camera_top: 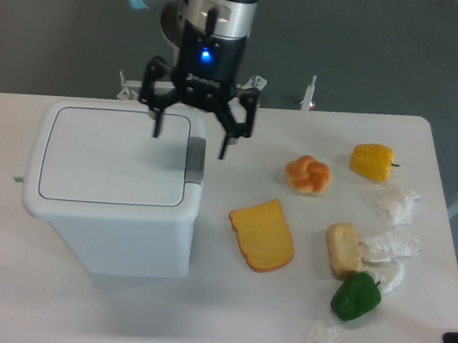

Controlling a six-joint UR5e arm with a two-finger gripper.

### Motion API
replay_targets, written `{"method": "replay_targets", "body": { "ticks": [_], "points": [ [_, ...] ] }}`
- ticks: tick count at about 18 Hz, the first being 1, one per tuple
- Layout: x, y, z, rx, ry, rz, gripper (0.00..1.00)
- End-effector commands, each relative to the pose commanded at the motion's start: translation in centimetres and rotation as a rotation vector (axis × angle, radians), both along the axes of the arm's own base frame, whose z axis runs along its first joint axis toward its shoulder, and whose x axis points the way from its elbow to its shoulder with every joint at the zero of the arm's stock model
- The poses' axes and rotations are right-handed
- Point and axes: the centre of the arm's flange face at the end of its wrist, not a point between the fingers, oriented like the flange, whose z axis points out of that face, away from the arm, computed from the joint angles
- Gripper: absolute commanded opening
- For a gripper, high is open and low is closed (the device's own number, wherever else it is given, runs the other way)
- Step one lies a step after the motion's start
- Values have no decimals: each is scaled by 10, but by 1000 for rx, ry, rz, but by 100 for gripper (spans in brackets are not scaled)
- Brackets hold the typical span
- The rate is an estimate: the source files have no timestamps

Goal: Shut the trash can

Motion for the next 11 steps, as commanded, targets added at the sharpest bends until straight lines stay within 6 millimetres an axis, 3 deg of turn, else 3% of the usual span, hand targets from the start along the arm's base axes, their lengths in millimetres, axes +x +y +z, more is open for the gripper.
{"method": "replay_targets", "body": {
  "ticks": [2, 5, 11],
  "points": [
    [-14, -15, -9, -133, 79, 13, 100],
    [-42, -42, -20, -192, 85, 77, 100],
    [-101, -128, -44, -275, 40, 112, 100]
  ]
}}
